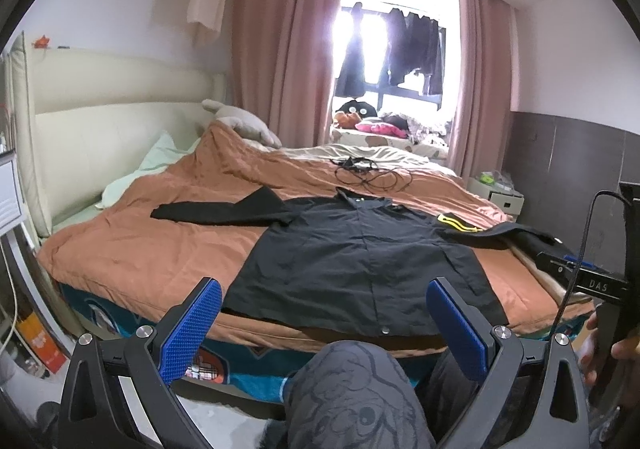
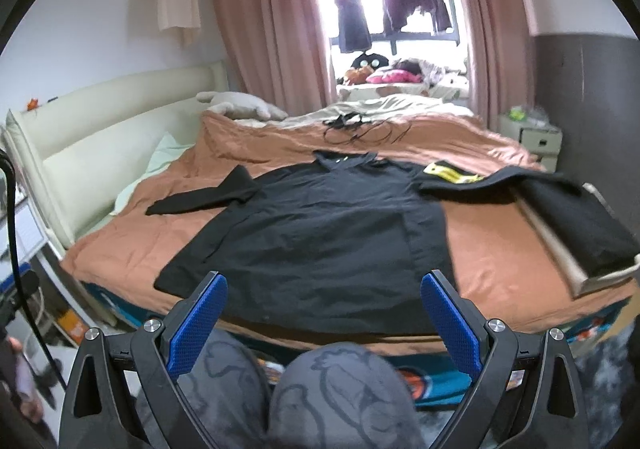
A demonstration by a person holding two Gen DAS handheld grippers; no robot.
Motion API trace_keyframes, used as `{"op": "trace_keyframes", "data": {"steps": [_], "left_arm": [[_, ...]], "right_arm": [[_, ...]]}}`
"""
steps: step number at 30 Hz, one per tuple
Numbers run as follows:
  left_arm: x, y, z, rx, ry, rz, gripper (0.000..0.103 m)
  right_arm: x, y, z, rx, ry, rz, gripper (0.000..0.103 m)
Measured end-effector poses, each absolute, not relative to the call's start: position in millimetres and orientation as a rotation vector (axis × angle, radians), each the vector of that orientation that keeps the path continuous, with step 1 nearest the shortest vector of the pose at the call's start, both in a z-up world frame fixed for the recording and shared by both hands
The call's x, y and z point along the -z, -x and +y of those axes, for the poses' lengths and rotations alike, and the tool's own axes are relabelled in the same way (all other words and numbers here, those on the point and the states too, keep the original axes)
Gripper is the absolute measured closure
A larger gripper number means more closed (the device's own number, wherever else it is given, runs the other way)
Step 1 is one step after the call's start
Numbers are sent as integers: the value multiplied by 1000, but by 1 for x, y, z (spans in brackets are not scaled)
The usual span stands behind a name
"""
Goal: Fold large clothes
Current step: 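Lower the left tool to the black shirt's sleeve and close on it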
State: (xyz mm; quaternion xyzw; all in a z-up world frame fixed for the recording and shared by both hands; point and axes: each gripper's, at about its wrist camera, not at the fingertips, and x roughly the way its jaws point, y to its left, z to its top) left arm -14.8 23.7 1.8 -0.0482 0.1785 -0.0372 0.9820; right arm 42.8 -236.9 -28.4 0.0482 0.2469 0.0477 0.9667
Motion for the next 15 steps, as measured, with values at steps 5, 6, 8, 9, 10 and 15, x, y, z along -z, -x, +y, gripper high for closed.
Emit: {"op": "trace_keyframes", "data": {"steps": [5,6,8,9,10,15], "left_arm": [[7,-6,37,26,134,381,1],[8,-10,40,19,144,385,0],[10,-21,46,-12,147,385,0],[11,-26,48,-25,141,384,1],[12,-32,51,-43,130,384,1],[11,-57,68,-81,157,344,0]], "right_arm": [[37,-72,-221,-94,-38,522,6],[38,-77,-217,-92,-20,511,6],[41,-91,-209,-60,15,512,6],[42,-97,-207,-50,20,521,6],[45,-108,-205,-48,18,540,6],[59,-153,-198,-81,-25,598,6]]}}
